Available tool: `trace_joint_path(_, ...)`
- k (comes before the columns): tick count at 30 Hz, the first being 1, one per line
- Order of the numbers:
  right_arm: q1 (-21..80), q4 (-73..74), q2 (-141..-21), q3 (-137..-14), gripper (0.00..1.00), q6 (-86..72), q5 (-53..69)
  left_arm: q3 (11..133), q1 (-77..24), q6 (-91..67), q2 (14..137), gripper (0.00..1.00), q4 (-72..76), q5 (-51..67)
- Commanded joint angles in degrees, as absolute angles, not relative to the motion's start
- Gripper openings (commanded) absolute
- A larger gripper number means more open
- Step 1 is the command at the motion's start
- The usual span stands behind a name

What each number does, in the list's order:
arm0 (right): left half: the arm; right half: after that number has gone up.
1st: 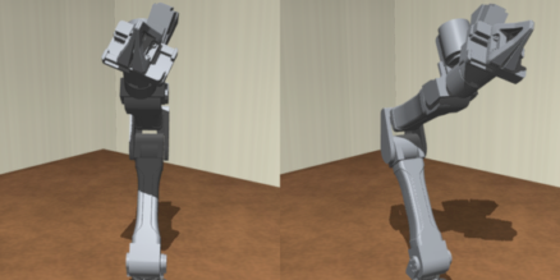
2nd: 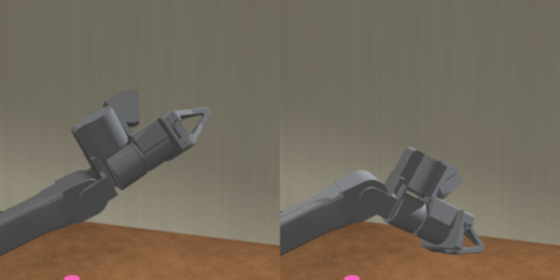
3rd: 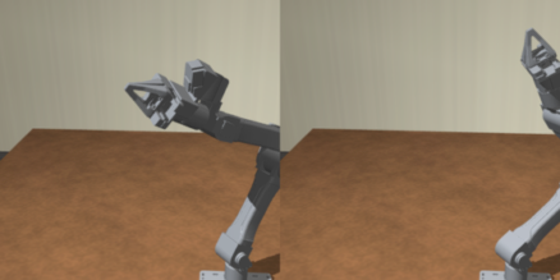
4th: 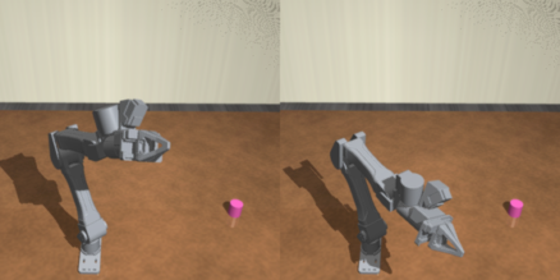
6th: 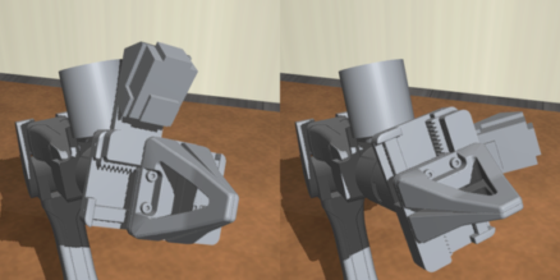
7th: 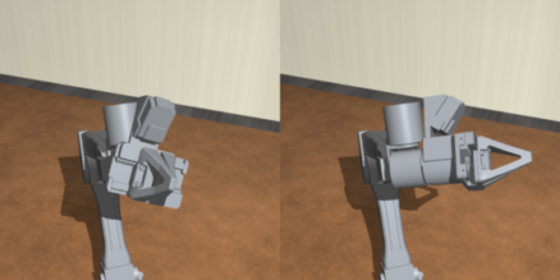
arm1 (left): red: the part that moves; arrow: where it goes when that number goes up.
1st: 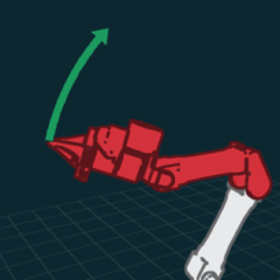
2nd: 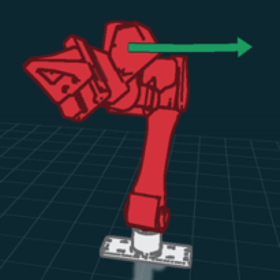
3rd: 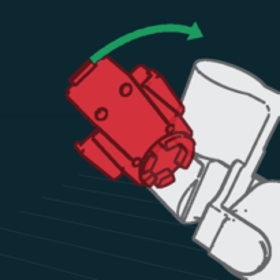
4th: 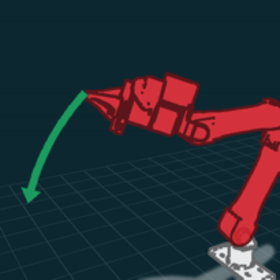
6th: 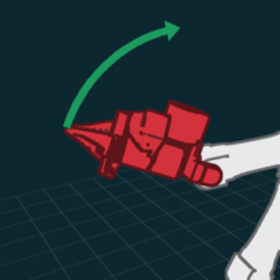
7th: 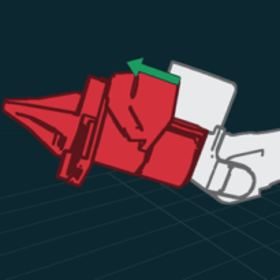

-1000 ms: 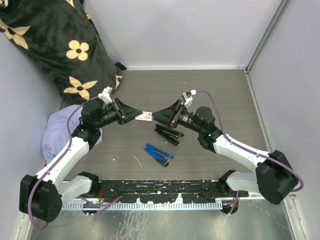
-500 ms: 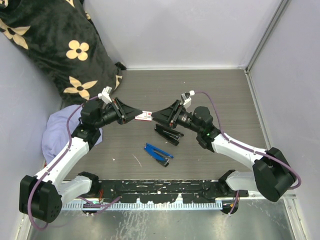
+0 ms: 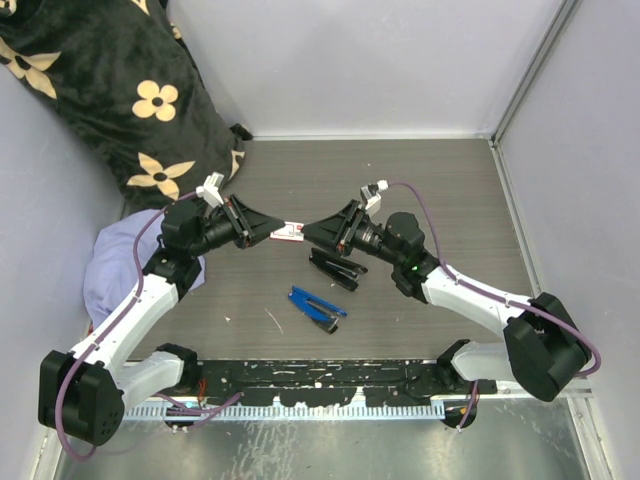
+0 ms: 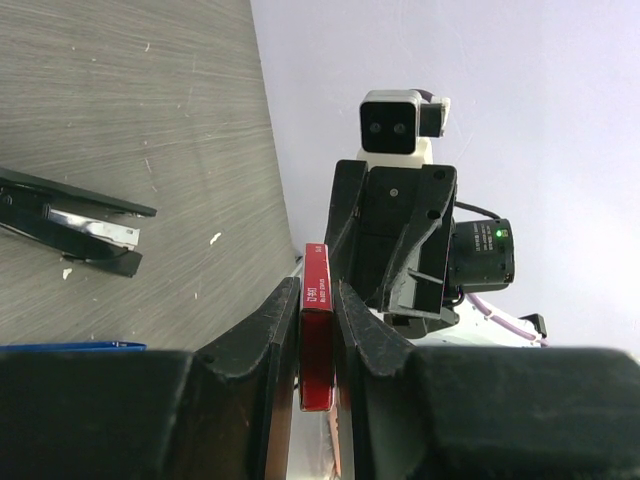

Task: Load the staples into the stapler
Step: Open the staple box.

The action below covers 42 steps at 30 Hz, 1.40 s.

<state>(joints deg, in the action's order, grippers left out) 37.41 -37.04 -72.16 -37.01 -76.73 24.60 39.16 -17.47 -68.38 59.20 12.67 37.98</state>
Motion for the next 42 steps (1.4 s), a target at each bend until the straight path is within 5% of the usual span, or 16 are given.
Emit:
trace_joint_path(1,37.8,-41.2,-72.0,-39.8,0.43,-77.0,24.7,39.6,-17.2,-68.7,58.0,0.21,16.6,39.5)
trace_joint_path(42,39.5,-46.1,-77.2,-42.7,0.42,-78.5,25.0,38.3,-17.2,-69.9,58.1,0.19,18.2,39.6)
